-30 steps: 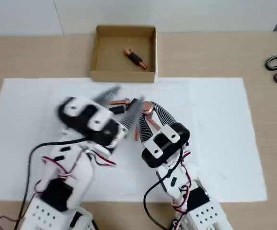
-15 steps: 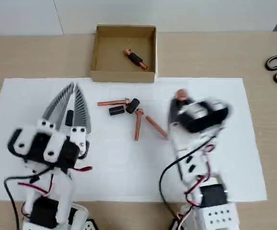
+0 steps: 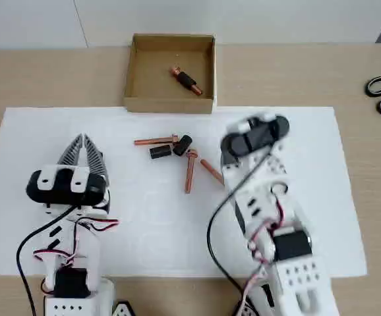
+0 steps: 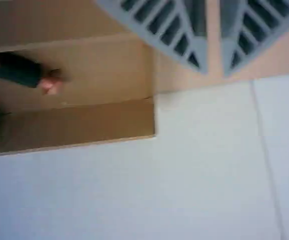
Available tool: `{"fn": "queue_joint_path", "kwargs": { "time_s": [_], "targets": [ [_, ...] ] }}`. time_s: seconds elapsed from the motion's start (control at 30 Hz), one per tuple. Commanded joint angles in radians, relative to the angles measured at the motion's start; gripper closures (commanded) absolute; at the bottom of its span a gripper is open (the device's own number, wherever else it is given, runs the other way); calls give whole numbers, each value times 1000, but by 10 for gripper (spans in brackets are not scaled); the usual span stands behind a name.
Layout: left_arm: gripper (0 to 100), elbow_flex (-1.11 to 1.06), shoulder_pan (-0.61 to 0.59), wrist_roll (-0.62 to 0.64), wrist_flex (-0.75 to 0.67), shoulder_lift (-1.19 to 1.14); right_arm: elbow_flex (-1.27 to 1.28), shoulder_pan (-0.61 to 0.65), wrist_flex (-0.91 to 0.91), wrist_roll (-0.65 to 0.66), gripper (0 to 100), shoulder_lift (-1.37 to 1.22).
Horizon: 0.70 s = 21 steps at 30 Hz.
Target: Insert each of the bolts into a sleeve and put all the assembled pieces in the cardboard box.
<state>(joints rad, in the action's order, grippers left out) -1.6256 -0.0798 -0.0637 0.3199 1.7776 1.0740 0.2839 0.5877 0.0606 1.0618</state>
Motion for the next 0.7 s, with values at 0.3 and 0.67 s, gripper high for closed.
{"fn": "queue_joint_path", "kwargs": {
  "time_s": [0.3,0.67],
  "targets": [
    [994,-59,-129,3,-141,0,-856,12,-200,18,995,-983],
    [994,-59,-123,5,-189,-2,-1674,38,-209,18,995,-1713]
  ]
}}
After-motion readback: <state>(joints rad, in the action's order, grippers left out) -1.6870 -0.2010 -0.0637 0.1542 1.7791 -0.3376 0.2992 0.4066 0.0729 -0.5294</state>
